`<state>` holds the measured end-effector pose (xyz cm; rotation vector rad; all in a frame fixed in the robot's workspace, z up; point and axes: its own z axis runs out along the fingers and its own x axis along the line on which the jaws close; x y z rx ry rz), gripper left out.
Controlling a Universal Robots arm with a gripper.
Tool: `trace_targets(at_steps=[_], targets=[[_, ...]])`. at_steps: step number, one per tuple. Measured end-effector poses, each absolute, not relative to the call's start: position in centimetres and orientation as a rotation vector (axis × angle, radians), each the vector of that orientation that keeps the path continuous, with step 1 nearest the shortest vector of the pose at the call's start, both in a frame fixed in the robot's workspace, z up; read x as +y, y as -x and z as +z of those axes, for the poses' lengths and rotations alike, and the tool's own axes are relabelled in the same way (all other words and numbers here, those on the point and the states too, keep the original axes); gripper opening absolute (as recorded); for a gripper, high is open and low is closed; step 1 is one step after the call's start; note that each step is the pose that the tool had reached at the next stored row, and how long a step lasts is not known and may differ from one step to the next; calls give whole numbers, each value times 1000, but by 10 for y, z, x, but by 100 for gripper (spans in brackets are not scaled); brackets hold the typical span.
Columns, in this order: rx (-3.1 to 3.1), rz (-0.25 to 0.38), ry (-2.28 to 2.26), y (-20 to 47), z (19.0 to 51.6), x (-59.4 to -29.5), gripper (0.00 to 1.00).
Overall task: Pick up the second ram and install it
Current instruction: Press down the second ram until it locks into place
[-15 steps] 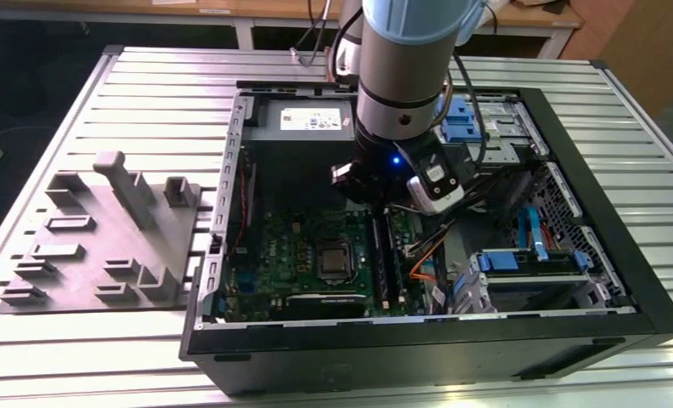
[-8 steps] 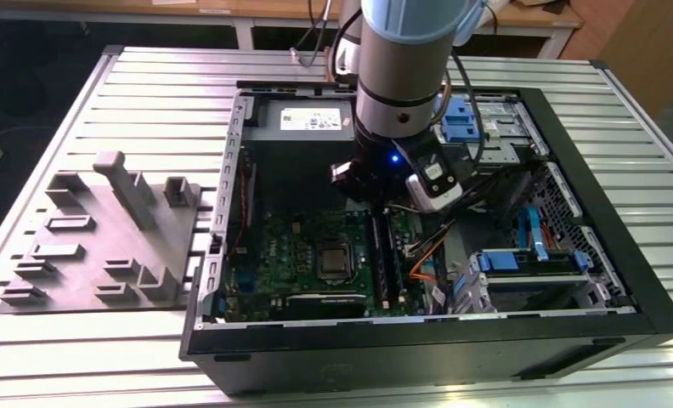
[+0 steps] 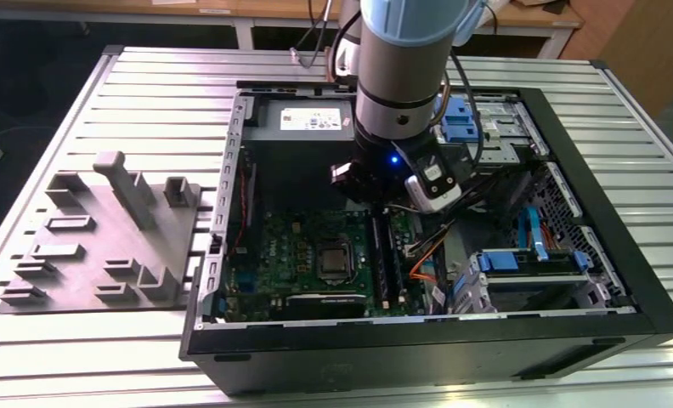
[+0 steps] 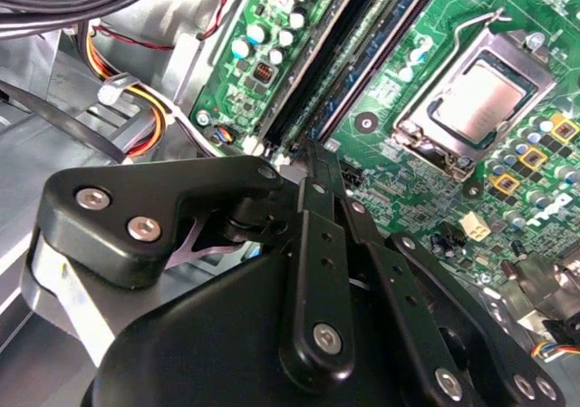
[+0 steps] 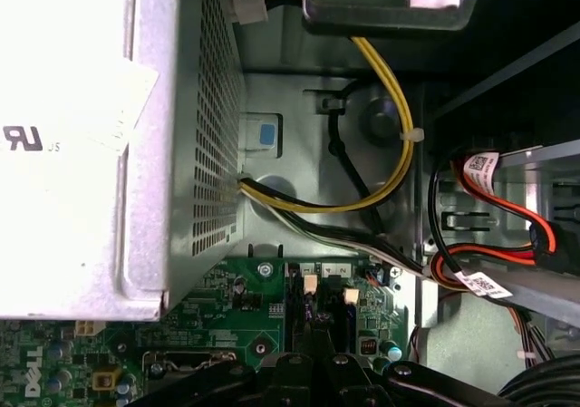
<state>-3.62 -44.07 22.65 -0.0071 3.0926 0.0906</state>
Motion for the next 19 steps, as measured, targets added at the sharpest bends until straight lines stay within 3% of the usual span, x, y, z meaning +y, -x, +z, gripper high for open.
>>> trace_targets(at_steps=[19], targets=[[3093,90,7,36,221,-441,10]])
